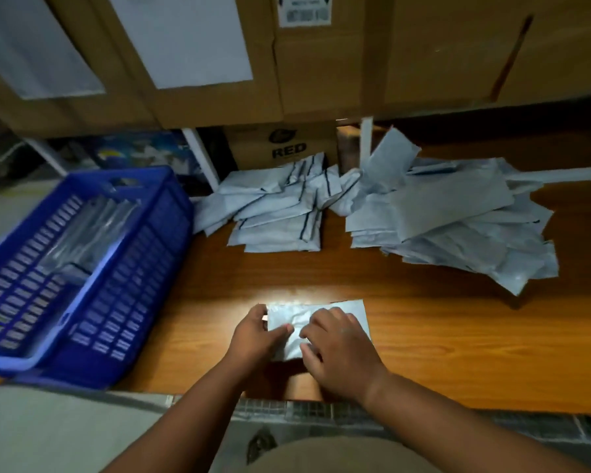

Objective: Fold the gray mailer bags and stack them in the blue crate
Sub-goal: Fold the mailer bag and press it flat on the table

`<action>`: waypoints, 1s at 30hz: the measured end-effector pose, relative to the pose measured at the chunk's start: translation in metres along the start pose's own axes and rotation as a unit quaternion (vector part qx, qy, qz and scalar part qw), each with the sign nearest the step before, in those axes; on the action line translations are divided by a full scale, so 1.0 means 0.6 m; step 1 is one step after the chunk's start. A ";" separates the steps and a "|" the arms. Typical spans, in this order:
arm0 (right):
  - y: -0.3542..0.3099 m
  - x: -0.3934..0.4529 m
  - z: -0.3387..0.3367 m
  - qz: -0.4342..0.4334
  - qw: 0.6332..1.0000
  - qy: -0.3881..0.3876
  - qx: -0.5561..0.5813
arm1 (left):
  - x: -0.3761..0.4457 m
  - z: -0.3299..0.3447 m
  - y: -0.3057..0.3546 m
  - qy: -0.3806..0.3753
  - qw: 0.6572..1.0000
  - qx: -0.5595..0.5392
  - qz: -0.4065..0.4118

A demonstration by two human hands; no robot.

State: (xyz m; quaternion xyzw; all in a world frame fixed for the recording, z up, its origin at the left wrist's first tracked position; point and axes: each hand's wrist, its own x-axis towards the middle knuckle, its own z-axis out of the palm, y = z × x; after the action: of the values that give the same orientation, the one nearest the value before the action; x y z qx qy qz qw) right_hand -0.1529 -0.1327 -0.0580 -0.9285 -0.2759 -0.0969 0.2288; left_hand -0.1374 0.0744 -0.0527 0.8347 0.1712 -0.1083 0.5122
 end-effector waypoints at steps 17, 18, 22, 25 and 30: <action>-0.074 0.062 0.118 0.081 0.975 -0.182 -0.102 | 0.002 -0.130 -0.116 0.059 0.836 0.421 0.348; -0.079 0.068 0.118 0.077 0.975 -0.179 -0.106 | 0.002 -0.125 -0.126 0.043 0.824 0.429 0.367; -0.095 0.100 0.127 0.096 0.977 -0.159 -0.109 | 0.036 -0.111 -0.132 0.019 0.834 0.436 0.339; -0.088 0.110 0.138 0.116 0.975 -0.149 -0.116 | 0.058 -0.101 -0.123 -0.009 0.835 0.435 0.337; -0.094 0.104 0.157 0.100 0.972 -0.153 -0.145 | 0.058 -0.085 -0.148 -0.037 0.834 0.451 0.315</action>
State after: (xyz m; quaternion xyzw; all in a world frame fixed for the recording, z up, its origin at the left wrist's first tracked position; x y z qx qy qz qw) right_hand -0.1277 -0.0164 -0.1005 -0.9784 -0.1965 0.0306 0.0556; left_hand -0.1401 0.1630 -0.1146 0.9773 -0.1879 -0.0368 0.0910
